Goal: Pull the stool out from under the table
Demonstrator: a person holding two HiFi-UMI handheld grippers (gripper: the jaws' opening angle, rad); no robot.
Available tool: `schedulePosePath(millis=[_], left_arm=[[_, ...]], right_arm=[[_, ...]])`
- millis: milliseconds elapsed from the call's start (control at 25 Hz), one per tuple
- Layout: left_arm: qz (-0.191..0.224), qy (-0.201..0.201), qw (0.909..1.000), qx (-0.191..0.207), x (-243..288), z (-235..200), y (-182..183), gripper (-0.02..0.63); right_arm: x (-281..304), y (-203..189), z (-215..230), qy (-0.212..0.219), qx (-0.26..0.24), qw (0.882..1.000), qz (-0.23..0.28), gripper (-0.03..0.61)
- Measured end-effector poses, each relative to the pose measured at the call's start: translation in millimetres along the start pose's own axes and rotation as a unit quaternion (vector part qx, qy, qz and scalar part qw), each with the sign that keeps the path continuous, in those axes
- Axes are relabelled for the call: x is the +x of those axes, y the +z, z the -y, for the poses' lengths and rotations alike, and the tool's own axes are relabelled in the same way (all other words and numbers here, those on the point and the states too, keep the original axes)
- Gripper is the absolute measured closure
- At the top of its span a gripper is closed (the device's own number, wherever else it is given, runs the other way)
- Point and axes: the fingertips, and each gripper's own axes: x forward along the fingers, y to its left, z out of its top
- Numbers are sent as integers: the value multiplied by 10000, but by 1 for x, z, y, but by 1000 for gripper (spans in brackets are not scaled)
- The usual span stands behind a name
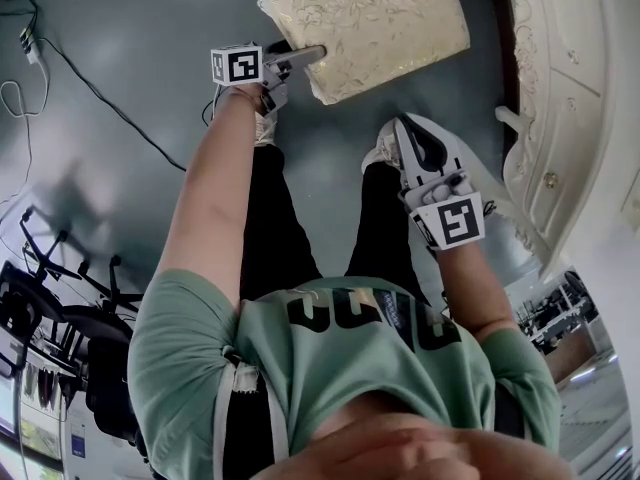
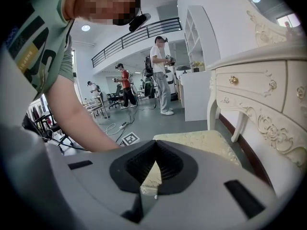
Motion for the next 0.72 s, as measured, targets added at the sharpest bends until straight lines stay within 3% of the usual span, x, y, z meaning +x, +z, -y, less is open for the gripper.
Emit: schedulePosePath(millis=[400, 720], left_arm=[[63, 29, 10000, -8, -4, 10, 2, 101], [145, 170, 9997, -12, -30, 0, -7, 100]], right_arm=[[-4, 19, 20, 115, -133, 9998, -13, 584], [-1, 23, -2, 172, -179, 9997, -21, 584]])
